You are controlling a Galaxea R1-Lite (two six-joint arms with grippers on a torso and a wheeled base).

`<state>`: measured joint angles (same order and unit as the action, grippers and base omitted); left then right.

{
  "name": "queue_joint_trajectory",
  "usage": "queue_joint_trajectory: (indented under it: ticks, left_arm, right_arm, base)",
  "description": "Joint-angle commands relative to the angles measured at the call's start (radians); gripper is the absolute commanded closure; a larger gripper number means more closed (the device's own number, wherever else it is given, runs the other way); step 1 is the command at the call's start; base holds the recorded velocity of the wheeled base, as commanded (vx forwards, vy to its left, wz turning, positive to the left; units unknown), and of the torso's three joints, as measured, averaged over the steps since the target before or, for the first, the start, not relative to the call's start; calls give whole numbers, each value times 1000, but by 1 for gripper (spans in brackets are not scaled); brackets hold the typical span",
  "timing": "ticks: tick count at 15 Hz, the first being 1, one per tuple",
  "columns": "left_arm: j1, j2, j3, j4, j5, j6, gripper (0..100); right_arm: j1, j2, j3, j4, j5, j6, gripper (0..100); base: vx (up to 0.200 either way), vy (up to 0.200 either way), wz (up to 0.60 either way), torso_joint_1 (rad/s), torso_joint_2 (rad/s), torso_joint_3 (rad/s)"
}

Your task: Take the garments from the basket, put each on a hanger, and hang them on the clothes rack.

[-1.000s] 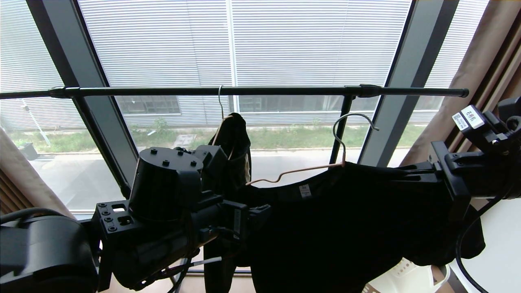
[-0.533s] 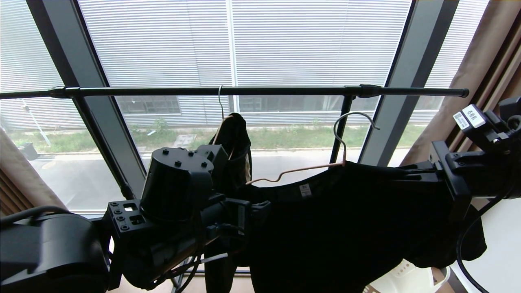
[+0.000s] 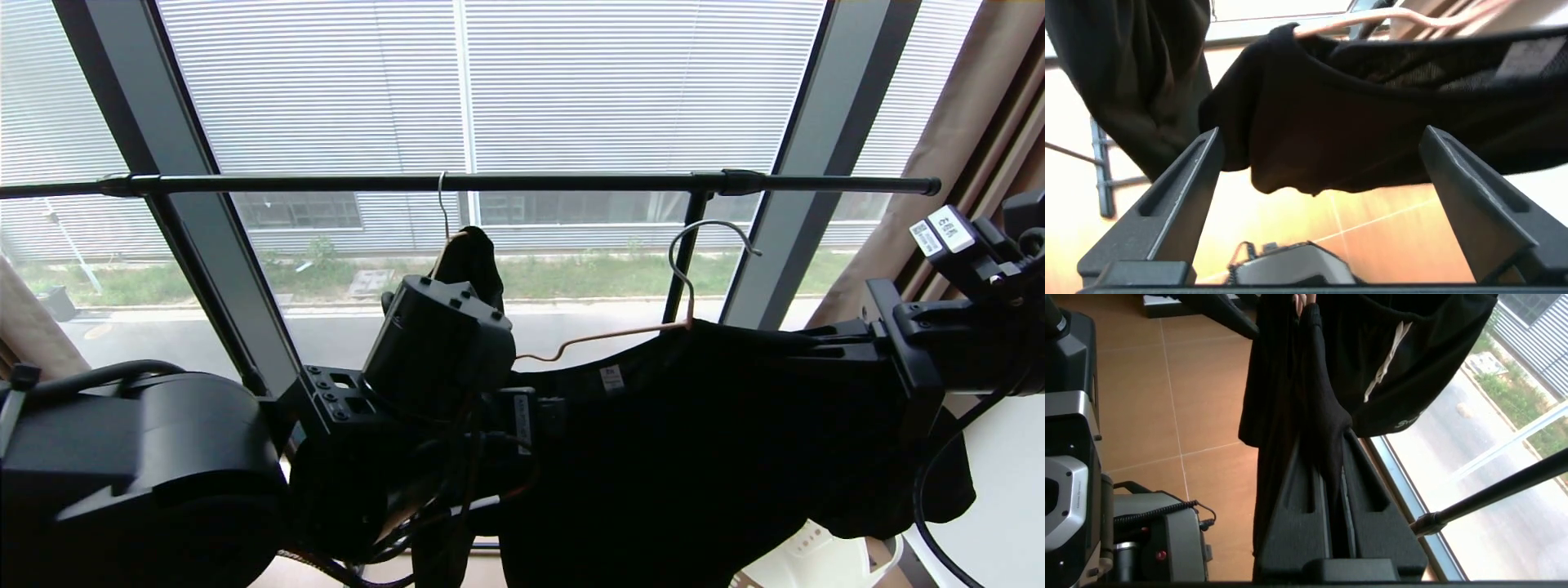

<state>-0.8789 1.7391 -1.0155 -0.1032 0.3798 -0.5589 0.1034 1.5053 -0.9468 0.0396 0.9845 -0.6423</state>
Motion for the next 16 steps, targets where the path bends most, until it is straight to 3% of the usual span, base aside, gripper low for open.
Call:
queue_joint_trajectory:
  ticks: [1, 16]
  left_arm:
    - [-9, 43, -35, 0, 8, -1, 0]
    - [-11, 129, -133, 3, 14, -1, 0]
  right_arm:
    - [-1, 4, 2, -4, 0, 1, 100]
    - [2, 0, 19, -9, 2, 1, 100]
  base:
    - [0, 0, 0, 0, 0, 0]
    - [0, 0, 0, 0, 0, 0]
